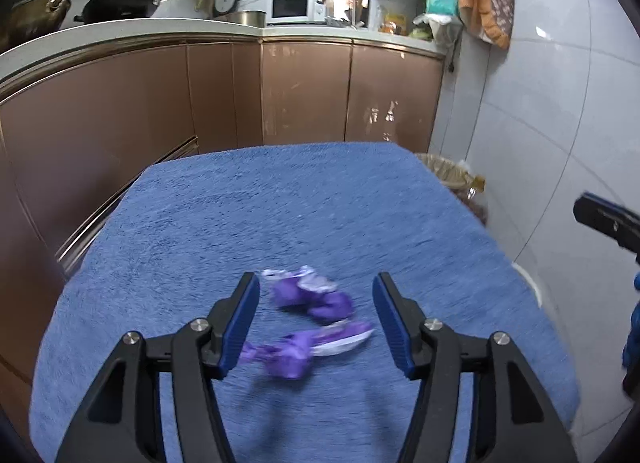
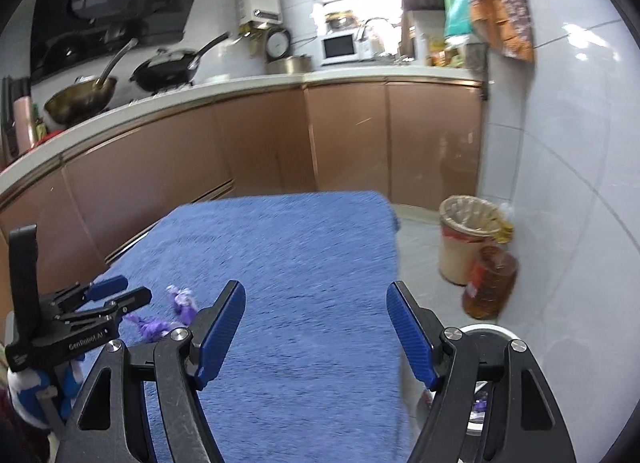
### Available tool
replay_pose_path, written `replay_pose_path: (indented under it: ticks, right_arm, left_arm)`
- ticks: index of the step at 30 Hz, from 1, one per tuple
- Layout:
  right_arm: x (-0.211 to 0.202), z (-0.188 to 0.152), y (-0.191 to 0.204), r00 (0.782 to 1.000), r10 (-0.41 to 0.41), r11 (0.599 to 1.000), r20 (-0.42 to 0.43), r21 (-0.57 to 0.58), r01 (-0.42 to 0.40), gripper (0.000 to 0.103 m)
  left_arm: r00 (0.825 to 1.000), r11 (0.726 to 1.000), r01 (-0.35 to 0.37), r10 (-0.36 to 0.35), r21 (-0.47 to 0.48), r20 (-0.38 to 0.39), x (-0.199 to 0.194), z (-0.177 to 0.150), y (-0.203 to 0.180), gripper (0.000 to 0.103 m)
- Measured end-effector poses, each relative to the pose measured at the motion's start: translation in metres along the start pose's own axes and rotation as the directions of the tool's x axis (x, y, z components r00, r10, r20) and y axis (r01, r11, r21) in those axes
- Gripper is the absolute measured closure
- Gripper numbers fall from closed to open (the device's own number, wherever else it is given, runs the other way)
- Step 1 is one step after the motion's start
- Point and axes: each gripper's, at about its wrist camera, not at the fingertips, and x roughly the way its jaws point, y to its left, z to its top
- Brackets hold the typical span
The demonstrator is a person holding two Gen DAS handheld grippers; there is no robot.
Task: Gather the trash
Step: 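Move both open tools back over the last purple wrappers on the towel, then grasp a purple wrapper with the left tool while the right tool grasps another purple wrapper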
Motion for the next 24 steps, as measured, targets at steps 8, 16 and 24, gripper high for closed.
replay_pose_path:
  ticks: [8,16,24]
  right_arm:
    - [0.046,-0.004,0.029,0.990,0.091,0.992,-0.103,-0.073,-0.099,0.032]
    - [0.096,-0.003,0.056,0.960,0.199,0.972,-0.198,-0.088,-0.219,0.032]
    - [0.141,-0.010,0.091,0.905,0.300,0.933,-0.303,-0.106,-0.345,0.039]
  left_arm:
    - [0.981,0.991,0.133,-0.127,0.033,-0.144,0.044,-0.018,0.033,0.044]
    - [0.954,0.972,0.234,-0.226,0.016,-0.199,0.062,-0.033,0.035,0.045]
    - [0.924,0.951,0.308,-0.303,-0.014,-0.233,0.066,-0.039,0.037,0.066]
